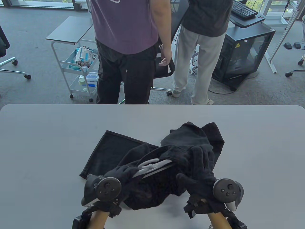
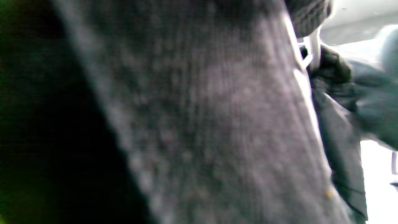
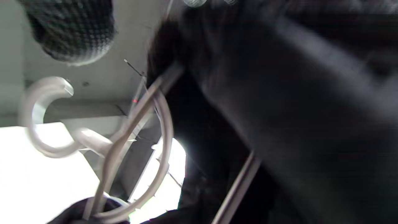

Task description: Remove trousers from gray hanger

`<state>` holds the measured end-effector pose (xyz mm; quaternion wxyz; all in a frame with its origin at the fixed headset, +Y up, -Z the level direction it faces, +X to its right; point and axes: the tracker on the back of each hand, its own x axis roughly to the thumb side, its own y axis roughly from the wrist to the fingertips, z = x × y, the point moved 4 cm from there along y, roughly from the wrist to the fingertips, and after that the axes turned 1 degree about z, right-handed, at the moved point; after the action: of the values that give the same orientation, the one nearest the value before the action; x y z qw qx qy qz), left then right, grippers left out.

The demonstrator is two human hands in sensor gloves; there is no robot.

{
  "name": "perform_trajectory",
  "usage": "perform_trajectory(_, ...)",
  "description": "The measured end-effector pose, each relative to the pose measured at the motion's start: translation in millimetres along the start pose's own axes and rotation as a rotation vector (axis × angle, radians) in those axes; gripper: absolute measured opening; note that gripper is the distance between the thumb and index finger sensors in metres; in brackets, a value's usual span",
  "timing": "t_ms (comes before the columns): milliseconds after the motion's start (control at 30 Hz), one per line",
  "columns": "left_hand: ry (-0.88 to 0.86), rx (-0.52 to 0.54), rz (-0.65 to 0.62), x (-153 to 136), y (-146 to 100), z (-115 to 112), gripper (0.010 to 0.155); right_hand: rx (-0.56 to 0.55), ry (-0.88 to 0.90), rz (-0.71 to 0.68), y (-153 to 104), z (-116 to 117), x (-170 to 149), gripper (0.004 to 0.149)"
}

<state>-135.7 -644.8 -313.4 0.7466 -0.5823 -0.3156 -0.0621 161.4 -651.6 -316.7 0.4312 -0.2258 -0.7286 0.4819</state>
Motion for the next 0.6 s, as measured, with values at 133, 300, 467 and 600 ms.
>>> perform_trajectory(133,0.097,0.01,-0.077,24.1,-1.2,-10.1,0.045,-0.077,-0.085,0.115,1.3,-6.5,-23.1,0.1)
perform_trajectory(300,0.077,-0.005,-0.083,18.8,-3.1,-7.0,0.045,-0.09,-0.043,0.169,5.3,-20.1,-48.5,0.098)
perform_trajectory(467,0.076,-0.035,-0.098,13.8,-7.7,-4.3,0.046,-0.044,0.213,0.179,10.8,-25.3,-80.9,0.083)
perform_trajectory(600,0.079,0.018,-0.036,2.3,-15.4,-3.3,0.044,-0.167,0.29,0.151,12.6,-31.2,-80.1,0.066)
